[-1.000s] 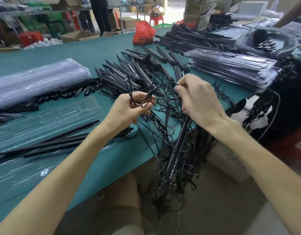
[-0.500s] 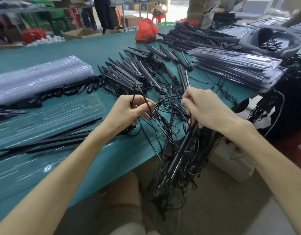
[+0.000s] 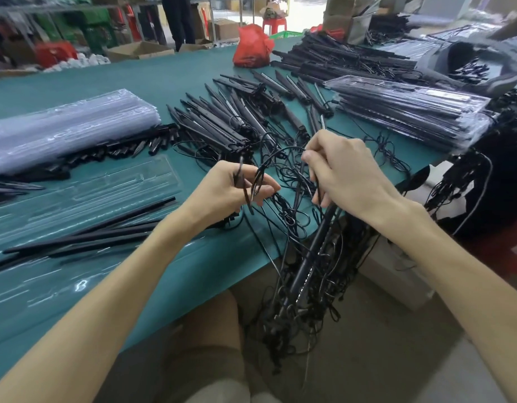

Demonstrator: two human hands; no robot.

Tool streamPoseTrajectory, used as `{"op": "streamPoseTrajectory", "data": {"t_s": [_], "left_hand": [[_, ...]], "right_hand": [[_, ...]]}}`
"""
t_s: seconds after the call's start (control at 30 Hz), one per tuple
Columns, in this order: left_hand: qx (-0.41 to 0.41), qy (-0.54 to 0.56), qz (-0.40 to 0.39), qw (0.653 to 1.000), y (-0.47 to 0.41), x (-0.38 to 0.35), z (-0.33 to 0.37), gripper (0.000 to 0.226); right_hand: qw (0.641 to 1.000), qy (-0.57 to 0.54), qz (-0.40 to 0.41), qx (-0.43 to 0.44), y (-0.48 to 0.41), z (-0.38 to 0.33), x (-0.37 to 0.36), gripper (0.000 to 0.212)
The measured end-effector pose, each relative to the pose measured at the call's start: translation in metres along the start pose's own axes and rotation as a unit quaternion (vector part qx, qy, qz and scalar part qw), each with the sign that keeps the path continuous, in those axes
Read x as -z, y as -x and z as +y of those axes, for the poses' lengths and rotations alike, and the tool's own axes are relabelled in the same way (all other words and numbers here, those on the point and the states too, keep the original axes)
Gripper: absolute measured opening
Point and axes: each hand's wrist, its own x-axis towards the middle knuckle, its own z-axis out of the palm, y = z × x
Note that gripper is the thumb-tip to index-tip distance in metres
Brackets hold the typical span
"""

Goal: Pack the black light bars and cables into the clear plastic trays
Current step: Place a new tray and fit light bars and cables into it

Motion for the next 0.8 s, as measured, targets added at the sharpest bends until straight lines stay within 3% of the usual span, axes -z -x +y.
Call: {"op": "streamPoseTrajectory", "data": {"t_s": [0.2, 0.43, 0.57, 0.8], "left_hand": [[-0.05, -0.141, -0.021, 0.989, -0.002, -0.009, 0.01, 0.02], [-0.05, -0.139, -0.084, 0.985, 0.001, -0.023, 0.018, 0.028], [-0.054, -0.189, -0.106, 0.975, -0.004, -0.03, 0.016, 0.033], [-0.046, -0.232, -0.076, 0.969, -0.005, -0.035, 0.003, 0.028]], "right_hand": [[0.996, 0.07, -0.049, -0.032, -0.01, 0.01, -0.004, 0.019], [0.986, 0.129, -0.089, -0.06, -0.007, 0.027, -0.007, 0.023], [0.988, 0.082, -0.098, -0.09, -0.005, 0.029, -0.009, 0.033], [0.964, 0.154, -0.21, -0.056, -0.004, 0.035, -0.004, 0.035]]}}
